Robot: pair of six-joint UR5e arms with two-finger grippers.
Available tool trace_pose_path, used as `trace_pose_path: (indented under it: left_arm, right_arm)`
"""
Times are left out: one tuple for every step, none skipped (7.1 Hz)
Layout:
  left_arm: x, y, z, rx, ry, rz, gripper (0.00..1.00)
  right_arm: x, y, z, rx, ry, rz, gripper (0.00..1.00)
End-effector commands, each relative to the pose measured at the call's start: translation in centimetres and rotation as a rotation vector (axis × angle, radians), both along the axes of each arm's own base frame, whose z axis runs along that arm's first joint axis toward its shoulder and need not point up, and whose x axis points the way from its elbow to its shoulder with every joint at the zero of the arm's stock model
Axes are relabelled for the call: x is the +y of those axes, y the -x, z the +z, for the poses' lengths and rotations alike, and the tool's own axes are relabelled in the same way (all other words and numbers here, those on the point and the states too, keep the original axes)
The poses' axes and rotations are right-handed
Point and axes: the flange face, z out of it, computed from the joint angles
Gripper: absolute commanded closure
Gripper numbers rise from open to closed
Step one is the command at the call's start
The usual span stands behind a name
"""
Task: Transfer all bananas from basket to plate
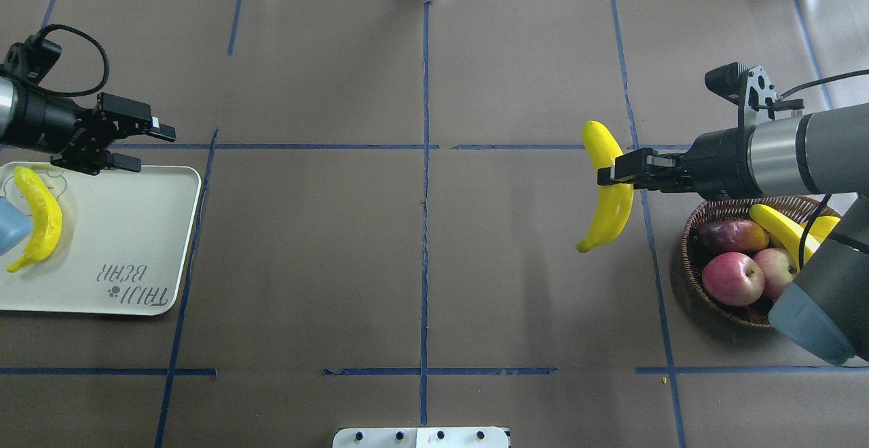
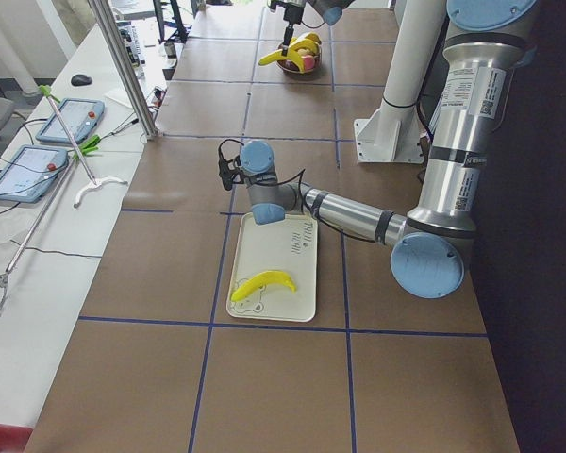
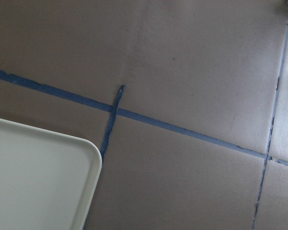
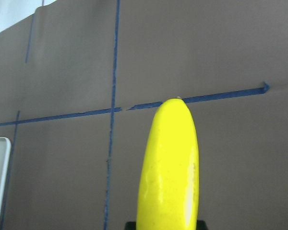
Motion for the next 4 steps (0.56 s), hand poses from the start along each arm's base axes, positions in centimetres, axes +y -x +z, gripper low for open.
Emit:
trace_pose_path:
  left_arm:
    - [-0.1, -4.1, -6.8, 0.096, 0.101, 0.019, 0.0]
    - [-0.2, -5.5, -8.7, 0.121, 0.135, -0.001, 0.0]
    - [0.0, -7.5, -11.4, 0.154, 0.157, -0.002, 0.0]
    - [0.3, -8.9, -13.7, 0.183, 0.183, 0.014, 0.0]
  right_arm:
    - [0.6, 3.7, -2.1, -0.145, 0.001, -0.024, 0.95]
    - [1.6, 6.2, -3.9, -0.187, 0.024, 0.001, 0.96]
    - [2.5, 8.2, -6.0, -0.224, 0.007, 0.02, 0.96]
    - [3.5, 9.9, -7.5, -0.249, 0.005, 0.013, 0.96]
